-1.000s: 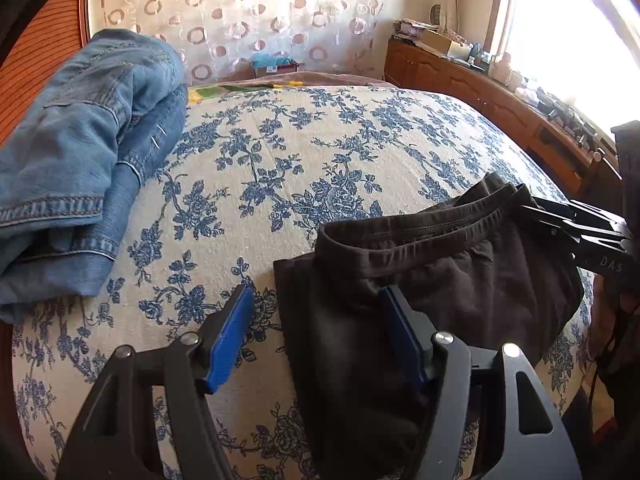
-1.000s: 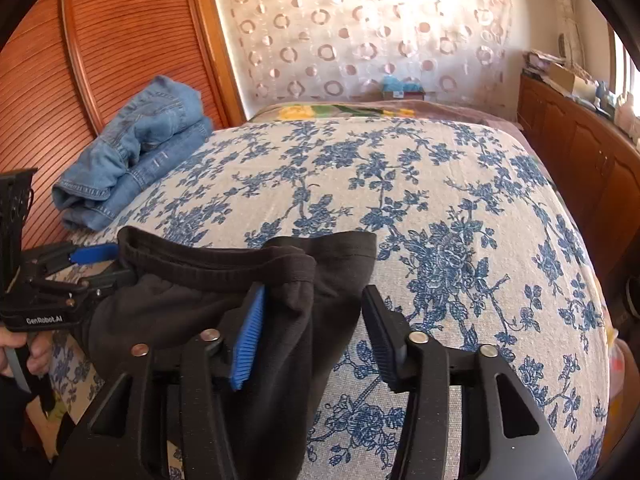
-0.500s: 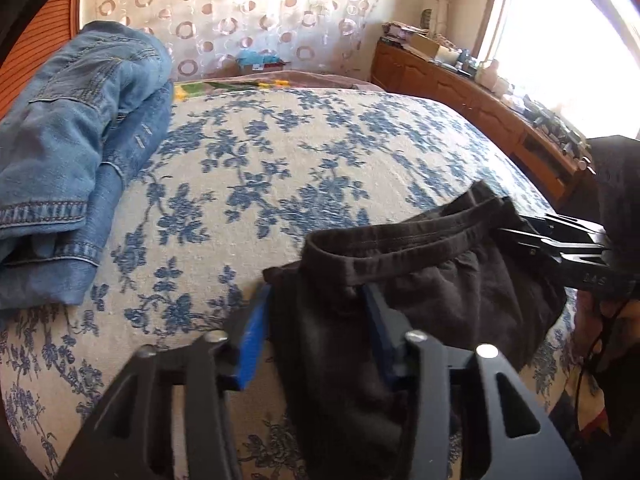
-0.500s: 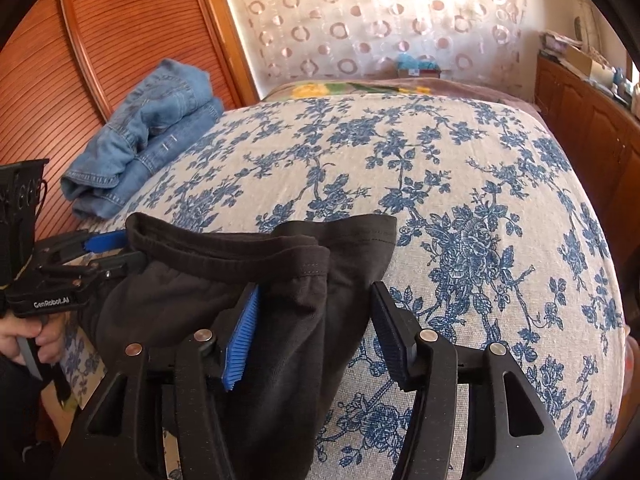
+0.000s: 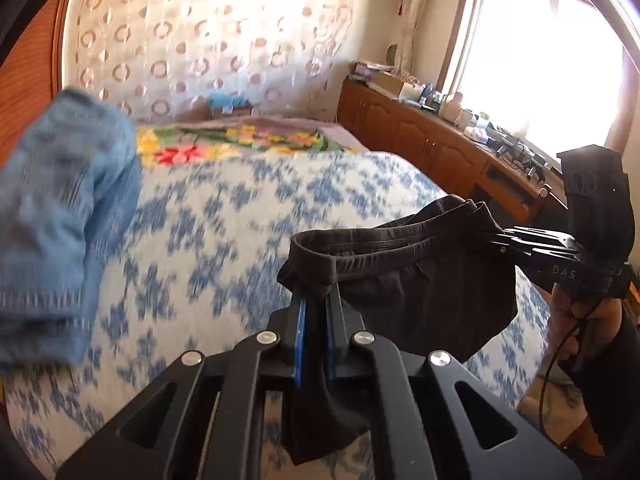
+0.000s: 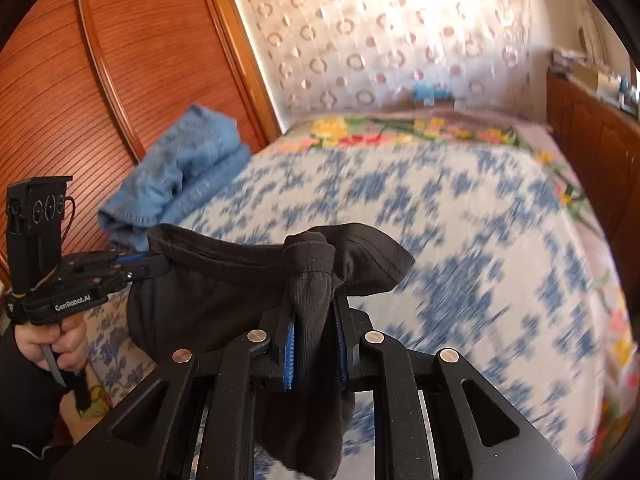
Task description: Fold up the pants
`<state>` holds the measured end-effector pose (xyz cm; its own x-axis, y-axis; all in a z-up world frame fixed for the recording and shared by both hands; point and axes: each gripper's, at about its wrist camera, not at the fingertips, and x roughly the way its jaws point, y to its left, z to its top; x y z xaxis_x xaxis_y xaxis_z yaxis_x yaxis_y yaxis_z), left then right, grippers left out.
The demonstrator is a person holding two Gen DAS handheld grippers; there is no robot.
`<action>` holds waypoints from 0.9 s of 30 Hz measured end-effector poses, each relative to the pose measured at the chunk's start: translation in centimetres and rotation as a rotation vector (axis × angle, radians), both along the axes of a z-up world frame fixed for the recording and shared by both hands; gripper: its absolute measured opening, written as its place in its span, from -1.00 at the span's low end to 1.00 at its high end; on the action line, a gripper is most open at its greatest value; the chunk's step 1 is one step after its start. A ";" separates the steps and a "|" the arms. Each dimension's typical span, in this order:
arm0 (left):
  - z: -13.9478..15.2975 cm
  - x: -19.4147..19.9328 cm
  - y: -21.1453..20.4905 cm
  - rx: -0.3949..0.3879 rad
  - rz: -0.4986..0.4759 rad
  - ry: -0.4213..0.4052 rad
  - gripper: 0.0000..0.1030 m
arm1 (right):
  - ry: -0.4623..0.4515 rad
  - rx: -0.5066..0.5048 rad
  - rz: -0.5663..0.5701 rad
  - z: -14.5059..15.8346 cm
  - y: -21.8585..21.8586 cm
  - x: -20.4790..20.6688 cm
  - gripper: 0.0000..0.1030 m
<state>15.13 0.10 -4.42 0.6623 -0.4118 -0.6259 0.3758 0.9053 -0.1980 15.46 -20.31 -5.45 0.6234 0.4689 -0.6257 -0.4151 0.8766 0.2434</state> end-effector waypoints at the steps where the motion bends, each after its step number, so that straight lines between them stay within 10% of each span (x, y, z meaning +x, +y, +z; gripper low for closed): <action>1: 0.1 0.6 -0.3 0.003 -0.003 0.000 -0.92 | -0.003 -0.005 -0.002 0.4 -0.5 0.5 -0.75; 17: -2.1 11.2 -2.1 0.097 0.025 0.075 -0.87 | 0.027 -0.101 0.021 -1.2 -1.4 11.0 -0.70; 27: -2.7 11.6 -2.4 0.171 0.015 0.078 -0.32 | 0.025 -0.116 -0.047 -1.8 -2.7 12.5 -0.40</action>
<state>26.77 -2.31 -7.15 0.6141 -0.2853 -0.7358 0.3510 0.9338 -0.0691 27.91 -22.96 -7.24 0.6264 0.3633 -0.6897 -0.3679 0.9178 0.1494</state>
